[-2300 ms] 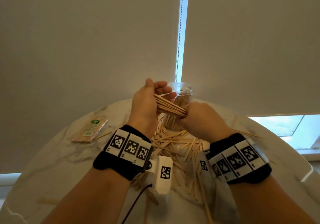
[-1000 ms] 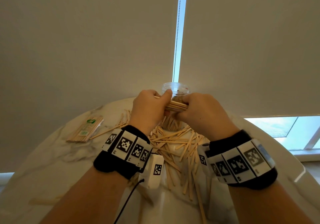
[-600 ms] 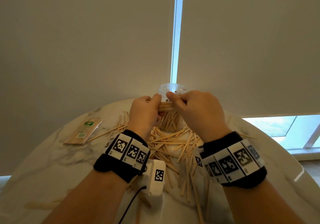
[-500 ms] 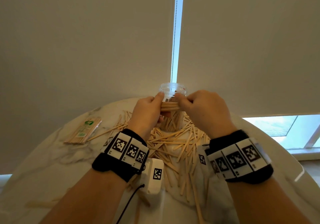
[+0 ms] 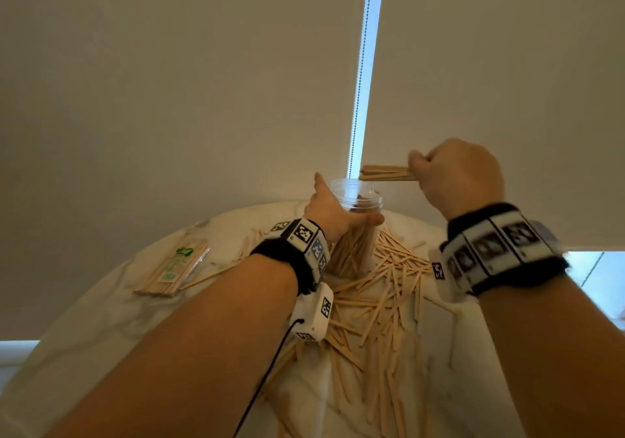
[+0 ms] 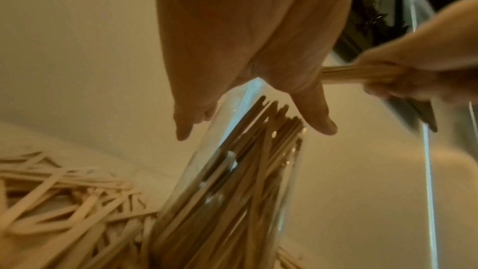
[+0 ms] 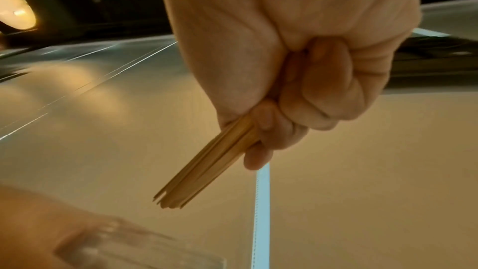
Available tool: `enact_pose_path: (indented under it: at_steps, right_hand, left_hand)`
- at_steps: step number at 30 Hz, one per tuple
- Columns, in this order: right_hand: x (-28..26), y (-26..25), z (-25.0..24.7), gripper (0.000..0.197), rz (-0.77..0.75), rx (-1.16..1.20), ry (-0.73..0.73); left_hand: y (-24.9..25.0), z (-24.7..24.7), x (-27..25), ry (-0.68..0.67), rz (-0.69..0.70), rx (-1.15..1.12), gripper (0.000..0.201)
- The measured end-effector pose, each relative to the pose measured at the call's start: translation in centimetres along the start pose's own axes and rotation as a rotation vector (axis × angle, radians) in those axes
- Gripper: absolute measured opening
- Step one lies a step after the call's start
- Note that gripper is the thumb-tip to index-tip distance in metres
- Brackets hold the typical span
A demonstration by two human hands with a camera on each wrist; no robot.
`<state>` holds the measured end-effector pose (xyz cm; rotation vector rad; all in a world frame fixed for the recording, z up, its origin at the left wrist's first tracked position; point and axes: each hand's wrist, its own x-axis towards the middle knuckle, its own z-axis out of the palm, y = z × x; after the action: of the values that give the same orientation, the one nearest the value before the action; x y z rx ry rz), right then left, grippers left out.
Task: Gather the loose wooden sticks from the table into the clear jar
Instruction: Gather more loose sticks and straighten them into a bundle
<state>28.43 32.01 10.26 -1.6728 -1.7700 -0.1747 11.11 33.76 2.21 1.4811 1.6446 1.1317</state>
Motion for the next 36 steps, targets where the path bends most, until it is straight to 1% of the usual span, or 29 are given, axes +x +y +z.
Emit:
enact_pose_path:
  at_steps: [2, 4, 5, 7, 9, 10, 12, 14, 15, 17, 20, 23, 25, 26, 28, 29, 30, 32, 34, 36]
  right_hand:
    - [2.2, -2.2, 1.4, 0.04, -0.107, -0.114, -0.033]
    - [3.7, -4.1, 3.0, 0.034, -0.219, -0.238, -0.089]
    - [4.2, -4.9, 3.7, 0.03, -0.268, -0.287, -0.158]
    - [4.6, -6.2, 5.4, 0.023, -0.327, -0.373, -0.344]
    - [4.8, -7.1, 6.8, 0.031, -0.368, -0.431, -0.525]
    - [4.9, -7.3, 6.8, 0.034, -0.392, -0.467, -0.586]
    - [5.1, -7.6, 6.1, 0.031, -0.416, -0.448, -0.629]
    - [5.2, -7.6, 5.4, 0.021, -0.416, -0.266, -0.618]
    - [5.1, -7.7, 5.4, 0.018, -0.43, -0.22, -0.615]
    - [4.7, -8.1, 5.8, 0.02, -0.455, -0.275, -0.636]
    - [4.7, -7.8, 6.8, 0.028, -0.424, -0.444, -0.644]
    - [5.3, -7.5, 6.9, 0.037, -0.366, -0.44, -0.652]
    - [5.0, -7.8, 7.0, 0.039, -0.383, -0.482, -0.664]
    - [4.8, -7.6, 7.3, 0.04, -0.399, -0.464, -0.649]
    - [4.7, -7.1, 7.2, 0.042, -0.405, -0.35, -0.657]
    - [4.7, -6.6, 6.6, 0.04, -0.397, -0.261, -0.656]
    - [4.7, -6.2, 5.9, 0.035, -0.383, -0.167, -0.621]
    - [4.3, -5.3, 4.0, 0.025, -0.36, 0.002, -0.488]
    - [3.2, -4.5, 2.3, 0.022, -0.342, 0.109, -0.375]
    - [1.2, -3.7, 0.6, 0.023, -0.3, 0.178, -0.358]
  left_hand:
    - [-0.7, 0.5, 0.3, -0.001, 0.034, -0.102, 0.134]
    - [-1.3, 0.8, 0.4, 0.013, 0.061, -0.132, 0.119]
    - [-1.5, 0.9, 0.4, 0.02, 0.064, -0.137, 0.116]
    - [-1.6, 1.0, 0.3, 0.013, 0.057, -0.146, 0.116]
    - [-1.4, 0.9, 0.2, 0.018, 0.054, -0.145, 0.112]
    - [-1.4, 0.8, 0.1, 0.019, 0.054, -0.151, 0.11]
    - [-1.5, 0.8, 0.2, 0.01, 0.05, -0.172, 0.112]
    - [-2.0, 0.9, 0.4, 0.01, 0.049, -0.189, 0.115]
    - [-2.1, 0.9, 0.4, 0.017, 0.049, -0.193, 0.115]
    - [-2.2, 1.0, 0.3, 0.019, 0.047, -0.19, 0.115]
    - [-1.9, 1.0, 0.2, 0.01, 0.049, -0.153, 0.116]
    - [-1.8, 0.8, 0.4, 0.014, 0.051, -0.12, 0.114]
    - [-1.8, 0.6, 0.4, 0.009, 0.055, -0.106, 0.114]
    - [-1.9, 0.6, 0.4, 0.006, 0.06, -0.107, 0.113]
    - [-2.1, 0.7, 0.4, 0.007, 0.076, -0.119, 0.112]
    - [-2.3, 0.8, 0.5, 0.012, 0.083, -0.121, 0.112]
    - [-2.3, 0.8, 0.5, 0.023, 0.089, -0.121, 0.113]
    - [-2.4, 1.0, 0.7, 0.034, 0.08, -0.122, 0.117]
    - [-2.3, 1.1, 0.6, 0.038, 0.06, -0.103, 0.119]
    - [-2.3, 0.9, 0.1, 0.052, 0.024, -0.052, 0.127]
